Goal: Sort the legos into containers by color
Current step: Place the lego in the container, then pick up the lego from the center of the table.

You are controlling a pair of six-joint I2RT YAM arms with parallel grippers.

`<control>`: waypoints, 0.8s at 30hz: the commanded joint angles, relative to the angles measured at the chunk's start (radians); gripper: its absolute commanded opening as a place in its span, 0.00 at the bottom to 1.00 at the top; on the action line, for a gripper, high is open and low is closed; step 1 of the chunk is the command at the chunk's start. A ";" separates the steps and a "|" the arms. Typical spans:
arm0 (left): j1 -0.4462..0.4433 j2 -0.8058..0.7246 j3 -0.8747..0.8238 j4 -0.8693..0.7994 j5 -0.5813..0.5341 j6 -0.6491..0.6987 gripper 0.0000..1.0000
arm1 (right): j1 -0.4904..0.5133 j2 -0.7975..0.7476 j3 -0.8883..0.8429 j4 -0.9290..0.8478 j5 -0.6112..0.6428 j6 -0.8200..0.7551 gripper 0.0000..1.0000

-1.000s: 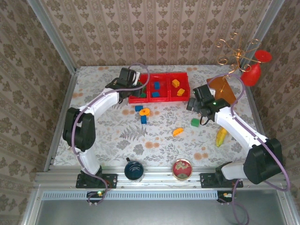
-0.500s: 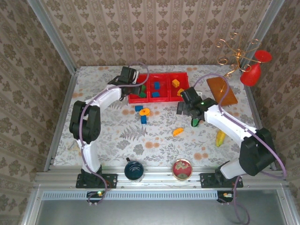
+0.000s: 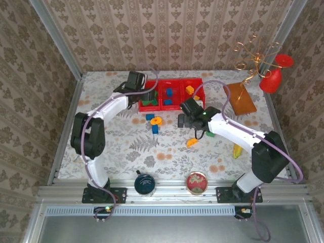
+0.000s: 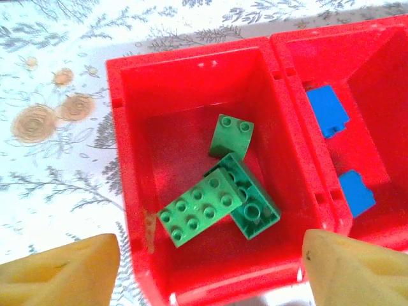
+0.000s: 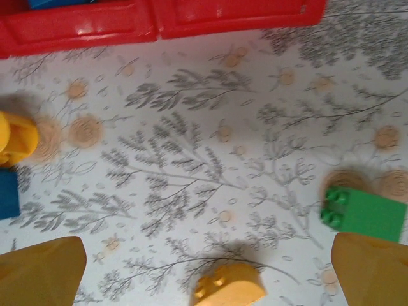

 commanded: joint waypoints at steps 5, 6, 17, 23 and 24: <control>0.001 -0.281 -0.206 0.065 -0.077 -0.072 1.00 | 0.073 0.060 0.065 0.027 -0.032 0.041 1.00; 0.003 -0.315 -0.240 0.067 -0.092 -0.079 1.00 | 0.080 0.068 0.071 0.030 -0.036 0.043 1.00; 0.027 -0.637 -0.560 0.080 -0.232 -0.158 1.00 | 0.149 0.198 0.160 0.046 -0.080 0.041 0.98; 0.065 -0.755 -0.687 0.092 -0.278 -0.208 1.00 | 0.181 0.296 0.240 0.041 -0.116 0.033 0.95; 0.072 -0.770 -0.703 0.087 -0.283 -0.213 1.00 | 0.187 0.310 0.253 0.040 -0.121 0.032 0.95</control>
